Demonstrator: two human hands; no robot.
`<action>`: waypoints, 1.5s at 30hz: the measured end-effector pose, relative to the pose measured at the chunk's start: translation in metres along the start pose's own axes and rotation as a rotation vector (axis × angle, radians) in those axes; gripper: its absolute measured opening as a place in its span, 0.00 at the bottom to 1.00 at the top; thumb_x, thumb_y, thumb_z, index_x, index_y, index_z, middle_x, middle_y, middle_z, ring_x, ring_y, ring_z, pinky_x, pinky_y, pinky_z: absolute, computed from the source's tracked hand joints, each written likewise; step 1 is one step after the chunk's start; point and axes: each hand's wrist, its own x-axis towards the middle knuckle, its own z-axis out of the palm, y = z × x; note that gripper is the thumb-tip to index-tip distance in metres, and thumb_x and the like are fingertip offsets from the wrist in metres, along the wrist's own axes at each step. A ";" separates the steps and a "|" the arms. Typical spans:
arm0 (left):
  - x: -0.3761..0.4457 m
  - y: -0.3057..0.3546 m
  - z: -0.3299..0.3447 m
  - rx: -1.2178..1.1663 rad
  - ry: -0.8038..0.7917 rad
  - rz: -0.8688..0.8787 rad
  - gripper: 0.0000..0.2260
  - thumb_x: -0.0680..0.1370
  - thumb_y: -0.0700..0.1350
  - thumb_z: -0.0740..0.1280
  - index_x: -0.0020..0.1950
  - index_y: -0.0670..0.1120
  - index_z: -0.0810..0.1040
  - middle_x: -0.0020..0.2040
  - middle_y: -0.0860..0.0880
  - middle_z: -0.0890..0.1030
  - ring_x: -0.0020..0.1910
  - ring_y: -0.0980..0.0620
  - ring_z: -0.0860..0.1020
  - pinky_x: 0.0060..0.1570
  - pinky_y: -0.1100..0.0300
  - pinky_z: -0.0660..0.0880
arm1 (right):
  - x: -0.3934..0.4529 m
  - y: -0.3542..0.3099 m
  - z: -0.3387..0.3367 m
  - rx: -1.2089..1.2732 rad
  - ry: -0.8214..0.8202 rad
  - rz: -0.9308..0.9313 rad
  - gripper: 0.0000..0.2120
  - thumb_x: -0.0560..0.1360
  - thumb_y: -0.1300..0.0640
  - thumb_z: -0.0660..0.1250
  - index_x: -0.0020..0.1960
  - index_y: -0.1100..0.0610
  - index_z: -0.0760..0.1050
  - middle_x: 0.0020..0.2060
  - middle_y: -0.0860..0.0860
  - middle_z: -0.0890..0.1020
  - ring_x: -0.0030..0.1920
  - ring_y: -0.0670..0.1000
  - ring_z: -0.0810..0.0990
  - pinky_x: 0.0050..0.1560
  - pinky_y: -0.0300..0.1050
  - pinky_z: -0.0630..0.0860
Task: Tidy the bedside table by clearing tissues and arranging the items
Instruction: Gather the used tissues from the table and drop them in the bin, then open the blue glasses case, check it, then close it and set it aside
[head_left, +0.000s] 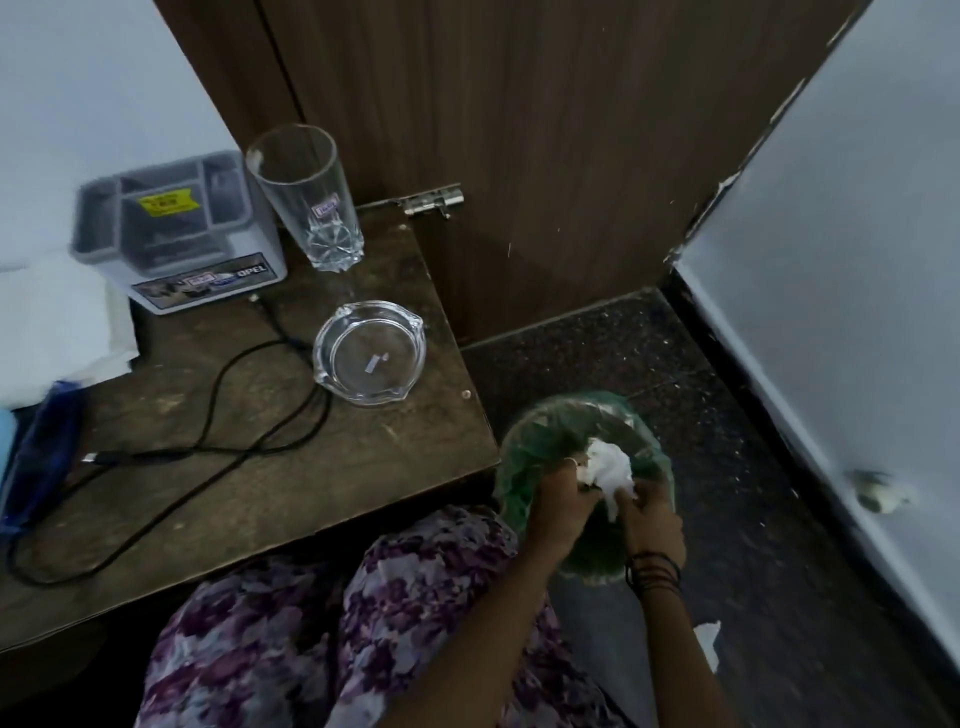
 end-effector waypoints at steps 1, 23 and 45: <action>0.004 -0.006 0.002 0.017 -0.037 -0.009 0.19 0.74 0.38 0.67 0.64 0.38 0.72 0.63 0.40 0.76 0.63 0.44 0.74 0.60 0.59 0.69 | 0.005 0.003 0.001 -0.028 -0.042 0.028 0.19 0.76 0.52 0.63 0.64 0.57 0.69 0.56 0.64 0.78 0.55 0.65 0.76 0.52 0.55 0.72; -0.164 0.010 -0.162 -0.516 0.575 0.293 0.13 0.77 0.35 0.59 0.56 0.49 0.77 0.47 0.53 0.84 0.47 0.58 0.81 0.48 0.60 0.78 | -0.198 -0.174 -0.015 0.342 -0.065 -0.863 0.06 0.75 0.56 0.64 0.52 0.52 0.76 0.36 0.47 0.81 0.37 0.49 0.79 0.39 0.46 0.76; -0.188 -0.148 -0.351 0.326 1.166 -0.280 0.24 0.74 0.44 0.68 0.69 0.42 0.67 0.64 0.38 0.73 0.60 0.36 0.71 0.53 0.40 0.69 | -0.275 -0.318 0.135 -0.165 -0.358 -1.439 0.08 0.76 0.53 0.61 0.51 0.50 0.77 0.44 0.47 0.84 0.42 0.50 0.81 0.37 0.41 0.74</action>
